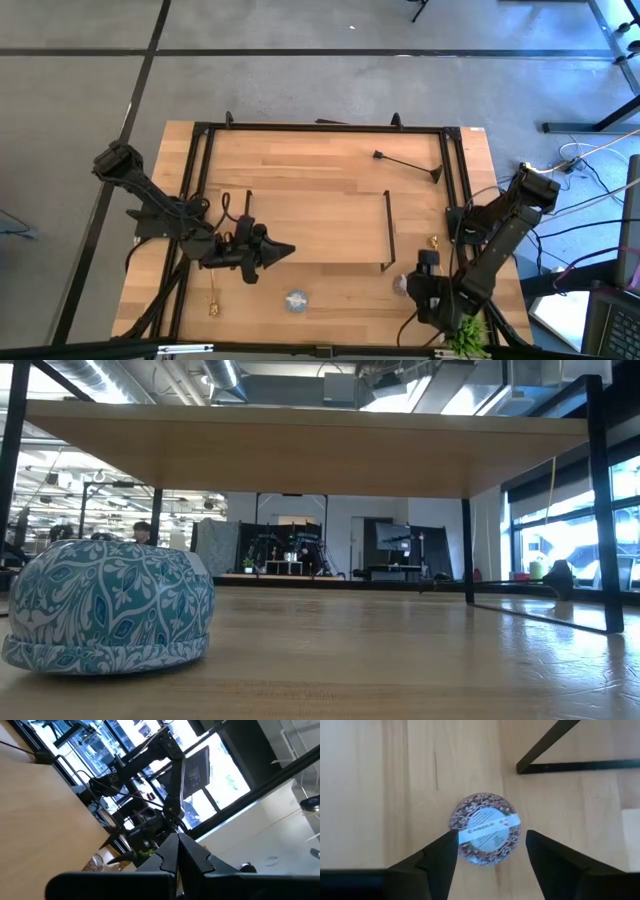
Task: Pick & Place candle stick holders
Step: Put the red scented candle on the shelf
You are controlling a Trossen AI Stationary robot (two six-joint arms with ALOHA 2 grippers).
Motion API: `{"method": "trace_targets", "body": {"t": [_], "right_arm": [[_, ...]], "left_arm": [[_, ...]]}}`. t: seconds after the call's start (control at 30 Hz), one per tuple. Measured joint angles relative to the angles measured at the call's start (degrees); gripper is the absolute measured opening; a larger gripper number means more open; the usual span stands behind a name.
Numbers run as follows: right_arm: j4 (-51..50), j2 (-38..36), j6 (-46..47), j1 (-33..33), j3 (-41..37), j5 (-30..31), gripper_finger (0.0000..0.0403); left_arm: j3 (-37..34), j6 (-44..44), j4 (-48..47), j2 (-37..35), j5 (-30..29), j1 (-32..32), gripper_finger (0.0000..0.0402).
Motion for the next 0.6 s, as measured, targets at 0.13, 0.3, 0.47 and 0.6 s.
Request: {"method": "trace_targets", "body": {"t": [0.13, 0.3, 0.47, 0.6], "right_arm": [[0.1, -0.2, -4.4, 0.1, 0.1, 0.0, 0.0223], [0.3, -0.3, -1.3, 0.0, 1.3, 0.0, 0.0220], [7.1, -0.3, -1.0, 0.0, 1.5, -1.4, 0.0220], [11.3, -0.3, -2.3, 0.0, 1.5, -1.4, 0.0220]], "left_arm": [[0.0, -0.2, 0.0, 0.0, 1.5, 0.8, 0.0002], [0.0, -0.2, -0.1, 0.0, 3.6, 1.6, 0.0003], [0.0, 1.6, -0.7, 0.0, 4.7, 1.6, 0.0002], [0.0, 1.7, -1.8, 0.0, 5.3, 1.6, 0.0003]]}}
